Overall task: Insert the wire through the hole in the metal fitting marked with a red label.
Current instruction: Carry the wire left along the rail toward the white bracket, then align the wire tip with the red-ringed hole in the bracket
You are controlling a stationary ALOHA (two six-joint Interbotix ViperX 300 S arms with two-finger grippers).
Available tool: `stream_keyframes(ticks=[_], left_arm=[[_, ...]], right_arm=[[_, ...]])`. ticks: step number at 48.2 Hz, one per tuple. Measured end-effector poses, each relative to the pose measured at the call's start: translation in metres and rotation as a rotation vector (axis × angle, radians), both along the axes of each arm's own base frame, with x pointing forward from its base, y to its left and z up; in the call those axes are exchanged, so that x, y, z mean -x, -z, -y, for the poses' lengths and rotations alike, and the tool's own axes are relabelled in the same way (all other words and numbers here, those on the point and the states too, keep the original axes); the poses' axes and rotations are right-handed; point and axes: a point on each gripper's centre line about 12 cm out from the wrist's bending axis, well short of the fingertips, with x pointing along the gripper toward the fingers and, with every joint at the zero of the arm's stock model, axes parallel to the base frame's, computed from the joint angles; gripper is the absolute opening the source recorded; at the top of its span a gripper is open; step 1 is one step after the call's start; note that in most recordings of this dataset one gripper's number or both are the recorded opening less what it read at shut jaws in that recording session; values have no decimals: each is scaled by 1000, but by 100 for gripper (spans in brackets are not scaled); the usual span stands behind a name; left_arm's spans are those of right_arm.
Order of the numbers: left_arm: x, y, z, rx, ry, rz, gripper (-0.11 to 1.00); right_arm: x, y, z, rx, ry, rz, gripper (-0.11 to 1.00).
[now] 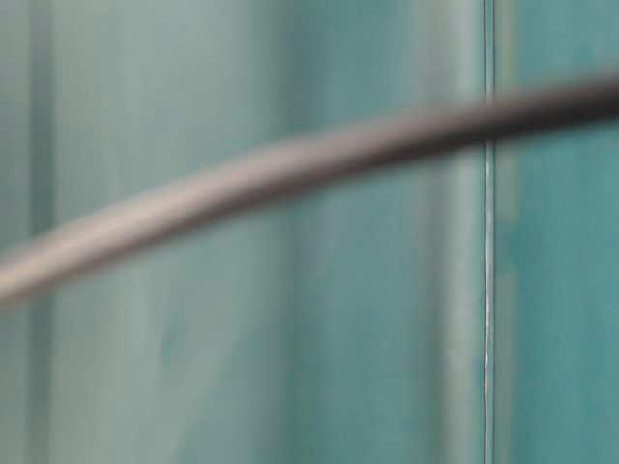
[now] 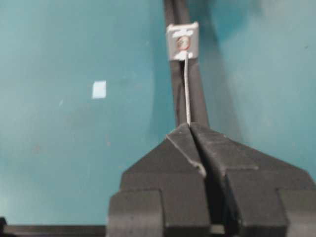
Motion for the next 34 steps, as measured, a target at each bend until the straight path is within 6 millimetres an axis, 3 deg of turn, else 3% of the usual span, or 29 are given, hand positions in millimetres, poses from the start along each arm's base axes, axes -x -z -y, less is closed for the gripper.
stream_keyframes(ticks=[34], left_arm=[[0,1,0,-3,4,-7,86]], right_arm=[[-4,-3,-2,-4,0,11,0]])
